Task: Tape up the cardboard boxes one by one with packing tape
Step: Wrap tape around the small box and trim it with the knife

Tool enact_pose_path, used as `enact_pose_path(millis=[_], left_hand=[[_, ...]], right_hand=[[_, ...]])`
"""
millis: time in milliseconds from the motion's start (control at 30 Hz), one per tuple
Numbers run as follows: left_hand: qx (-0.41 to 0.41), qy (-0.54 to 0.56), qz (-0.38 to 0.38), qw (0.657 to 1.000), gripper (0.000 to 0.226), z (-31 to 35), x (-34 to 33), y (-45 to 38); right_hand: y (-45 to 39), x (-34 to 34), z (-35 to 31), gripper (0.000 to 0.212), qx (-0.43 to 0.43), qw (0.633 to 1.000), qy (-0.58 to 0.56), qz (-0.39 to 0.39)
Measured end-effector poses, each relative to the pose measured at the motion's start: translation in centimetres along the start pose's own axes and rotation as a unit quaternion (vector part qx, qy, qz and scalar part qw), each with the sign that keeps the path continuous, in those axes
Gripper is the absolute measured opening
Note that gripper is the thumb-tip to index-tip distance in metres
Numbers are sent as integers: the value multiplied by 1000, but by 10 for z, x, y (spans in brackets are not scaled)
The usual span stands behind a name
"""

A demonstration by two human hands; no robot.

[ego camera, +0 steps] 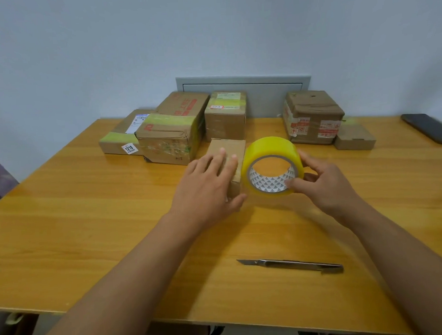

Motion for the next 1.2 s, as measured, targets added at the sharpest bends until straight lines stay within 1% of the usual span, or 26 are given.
enact_pose_path(millis=[100, 167, 233, 533, 667, 733, 900, 1033, 1133, 1200], left_hand=[[-32, -21, -26, 999, 88, 2, 1, -7], [-40, -8, -51, 998, 93, 2, 1, -10], [-43, 3, -56, 998, 96, 1, 1, -11], [-32, 69, -19, 997, 88, 1, -2, -8], [-33, 55, -16, 998, 85, 2, -1, -5], [-34, 49, -10, 998, 85, 3, -2, -4], [-29, 70, 10, 997, 80, 5, -4, -5], [-24, 93, 30, 995, 79, 3, -7, -4], [-9, 121, 59, 991, 79, 1, -9, 1], [13, 165, 69, 984, 80, -1, -9, 5]], right_hand=[[1, -1, 2, 68, -9, 1000, -15, 1], [1, -2, 4, 68, -15, 1000, -21, -1], [2, -3, 7, 68, -22, 1000, -22, -1], [7, -10, 12, 71, -35, 999, -28, 6], [7, -11, 18, 64, -36, 999, -26, 4], [5, -11, 19, 63, -32, 999, -15, 1], [5, -13, 18, 56, -25, 1000, -16, 3], [7, -12, 15, 53, -16, 1000, -16, -10], [8, -11, 1, 59, 6, 1000, 5, 0], [7, -12, -11, 64, 35, 999, 2, 15]])
Point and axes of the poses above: each hand's wrist, its own y-axis away from the middle knuckle, its own x-axis out of the back of the hand, z = x × y, the point moved 1 cm from there along -y, towards the middle knuckle, and after that the axes turned 10 degrees about -y, right-handed, at the moved point
